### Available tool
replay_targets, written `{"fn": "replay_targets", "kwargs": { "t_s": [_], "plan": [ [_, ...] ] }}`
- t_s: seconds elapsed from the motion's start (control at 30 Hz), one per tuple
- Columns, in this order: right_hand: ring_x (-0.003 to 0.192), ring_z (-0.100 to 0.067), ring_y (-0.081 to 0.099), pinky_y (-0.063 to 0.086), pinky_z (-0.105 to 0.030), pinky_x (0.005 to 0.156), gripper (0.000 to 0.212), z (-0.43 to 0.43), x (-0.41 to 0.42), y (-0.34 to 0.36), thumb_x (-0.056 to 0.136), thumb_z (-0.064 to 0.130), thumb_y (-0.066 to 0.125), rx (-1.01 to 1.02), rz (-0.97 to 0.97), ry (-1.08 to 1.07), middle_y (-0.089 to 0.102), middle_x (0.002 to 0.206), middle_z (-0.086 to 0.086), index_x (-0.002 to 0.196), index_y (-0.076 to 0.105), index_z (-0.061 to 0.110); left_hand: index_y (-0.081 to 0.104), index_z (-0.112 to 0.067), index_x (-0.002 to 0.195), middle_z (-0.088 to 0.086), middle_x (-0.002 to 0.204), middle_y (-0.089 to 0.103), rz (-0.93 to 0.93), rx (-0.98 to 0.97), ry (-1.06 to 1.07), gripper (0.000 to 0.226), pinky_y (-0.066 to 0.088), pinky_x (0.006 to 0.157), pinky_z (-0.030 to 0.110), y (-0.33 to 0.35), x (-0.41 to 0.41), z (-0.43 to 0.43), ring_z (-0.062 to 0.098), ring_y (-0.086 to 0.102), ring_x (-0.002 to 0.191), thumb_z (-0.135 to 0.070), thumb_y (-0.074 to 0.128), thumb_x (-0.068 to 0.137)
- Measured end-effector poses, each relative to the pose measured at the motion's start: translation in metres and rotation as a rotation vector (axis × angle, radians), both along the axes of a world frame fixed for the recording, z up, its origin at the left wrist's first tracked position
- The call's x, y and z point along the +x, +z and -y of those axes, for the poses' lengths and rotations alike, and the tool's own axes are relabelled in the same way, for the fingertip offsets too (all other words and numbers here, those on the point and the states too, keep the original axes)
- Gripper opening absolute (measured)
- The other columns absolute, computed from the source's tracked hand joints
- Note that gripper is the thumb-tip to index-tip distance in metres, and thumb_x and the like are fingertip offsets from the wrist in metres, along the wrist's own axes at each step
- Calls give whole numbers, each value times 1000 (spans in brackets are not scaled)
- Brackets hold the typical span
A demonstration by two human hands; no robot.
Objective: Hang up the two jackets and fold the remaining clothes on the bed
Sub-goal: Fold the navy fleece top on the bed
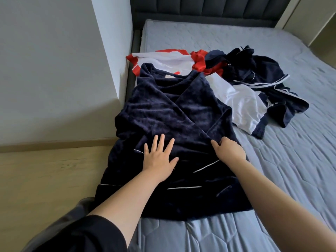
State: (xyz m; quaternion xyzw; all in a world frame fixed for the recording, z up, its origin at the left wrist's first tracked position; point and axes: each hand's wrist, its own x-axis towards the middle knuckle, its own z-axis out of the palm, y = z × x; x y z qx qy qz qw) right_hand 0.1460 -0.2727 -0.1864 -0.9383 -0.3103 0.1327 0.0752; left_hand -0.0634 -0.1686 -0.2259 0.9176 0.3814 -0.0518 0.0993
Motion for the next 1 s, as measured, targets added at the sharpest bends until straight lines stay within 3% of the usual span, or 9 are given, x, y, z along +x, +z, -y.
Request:
{"fn": "replay_targets", "kwargs": {
  "t_s": [0.13,0.3,0.43,0.5,0.6,0.7,0.8,0.9,1.0],
  "plan": [
    [82,-27,55,39,-34,71,51,11,9,2,93,55,37,145,-270,-108,58,83,-5,83,57,9,-15,-32,147,4,156,-21,20,64,-99,73,-7,113,52,-1,-10,0,25,-25,142,-60,26,94],
    [59,-19,50,38,-31,58,47,30,10,-2,94,46,47,165,-336,-34,51,61,-3,66,50,8,-15,-32,147,5,157,-20,-3,176,-439,85,-12,112,49,-3,-7,23,24,-26,141,-50,46,90],
    [101,-29,57,44,-36,93,56,26,17,11,91,54,48,268,-548,-198,61,108,-11,109,65,4,6,-27,151,3,159,-4,77,126,-548,78,-5,116,42,4,11,51,20,-10,145,-37,53,89],
    [100,-30,57,42,-32,83,55,25,18,17,93,51,44,133,-434,-118,62,112,-13,110,63,3,14,-28,150,0,159,4,159,21,-550,72,2,116,39,9,21,64,18,1,145,-34,53,90],
    [101,-33,57,41,-34,74,44,26,10,16,97,42,40,-122,24,44,62,112,-15,110,55,3,21,-30,149,-1,159,9,117,-46,-669,63,4,116,40,11,26,79,18,5,145,-32,48,92],
    [111,-35,49,40,-43,86,35,24,-8,1,96,31,45,62,304,192,53,121,-16,119,49,4,54,-13,131,13,143,45,303,-21,-716,45,31,109,39,21,20,72,27,42,131,-17,55,86],
    [117,-40,49,38,-47,96,39,18,-34,-13,90,18,56,404,339,381,52,128,-20,124,53,0,72,-3,93,16,103,69,538,223,-482,31,52,85,39,24,6,41,31,65,97,-9,50,72],
    [142,-26,20,13,-47,114,54,18,-46,-31,98,31,39,23,210,486,24,154,-11,147,28,11,48,-14,133,9,145,41,188,175,44,43,32,107,42,11,-23,6,26,34,134,-28,44,93],
    [146,-24,5,3,-51,114,55,4,-53,-36,96,29,34,-11,138,355,12,158,-9,148,21,12,29,-18,144,8,147,34,104,-43,449,64,33,102,43,3,-48,-17,28,32,133,-54,41,93]
  ]
}}
